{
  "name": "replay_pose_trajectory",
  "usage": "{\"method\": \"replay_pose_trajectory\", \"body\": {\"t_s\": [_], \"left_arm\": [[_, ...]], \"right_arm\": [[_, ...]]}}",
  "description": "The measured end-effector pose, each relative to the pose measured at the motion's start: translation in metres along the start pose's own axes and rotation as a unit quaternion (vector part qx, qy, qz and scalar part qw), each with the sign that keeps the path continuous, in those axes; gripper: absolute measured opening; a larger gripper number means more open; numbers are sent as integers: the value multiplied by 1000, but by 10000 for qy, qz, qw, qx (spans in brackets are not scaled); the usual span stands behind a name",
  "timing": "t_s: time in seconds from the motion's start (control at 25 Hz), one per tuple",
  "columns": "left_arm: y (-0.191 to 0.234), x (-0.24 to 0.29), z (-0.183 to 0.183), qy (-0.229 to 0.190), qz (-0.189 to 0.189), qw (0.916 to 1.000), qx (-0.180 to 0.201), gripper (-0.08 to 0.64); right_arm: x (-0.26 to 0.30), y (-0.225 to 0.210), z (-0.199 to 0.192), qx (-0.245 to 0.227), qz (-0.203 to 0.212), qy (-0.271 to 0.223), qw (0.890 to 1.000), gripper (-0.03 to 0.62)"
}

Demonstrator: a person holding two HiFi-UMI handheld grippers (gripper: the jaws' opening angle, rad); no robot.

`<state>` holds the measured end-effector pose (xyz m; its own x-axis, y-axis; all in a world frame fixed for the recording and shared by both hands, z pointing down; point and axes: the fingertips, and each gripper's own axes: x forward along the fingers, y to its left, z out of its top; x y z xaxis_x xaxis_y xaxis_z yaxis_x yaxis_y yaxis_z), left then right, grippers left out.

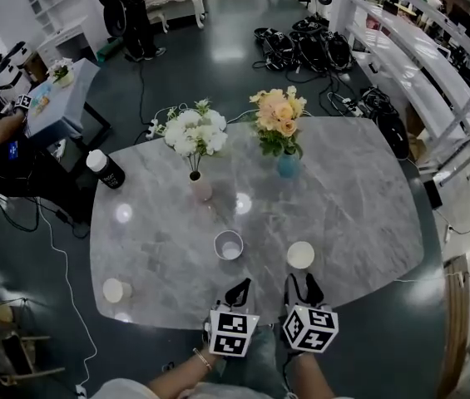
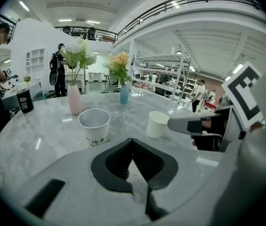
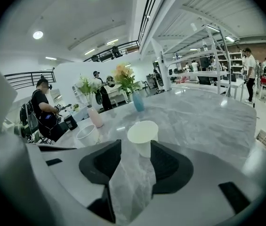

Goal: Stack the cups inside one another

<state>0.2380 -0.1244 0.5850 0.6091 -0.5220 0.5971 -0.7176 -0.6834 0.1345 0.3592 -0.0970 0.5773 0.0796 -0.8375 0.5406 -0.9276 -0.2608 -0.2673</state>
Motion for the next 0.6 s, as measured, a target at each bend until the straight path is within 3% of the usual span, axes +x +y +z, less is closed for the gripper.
{"method": "replay_pose_trajectory", "body": {"t_s": [0.6], "left_arm": [[7,21,-20,265,102,9995,-155,-6]], "right_arm": [[35,-17,-22,-179,-97,416,9989,210]]}}
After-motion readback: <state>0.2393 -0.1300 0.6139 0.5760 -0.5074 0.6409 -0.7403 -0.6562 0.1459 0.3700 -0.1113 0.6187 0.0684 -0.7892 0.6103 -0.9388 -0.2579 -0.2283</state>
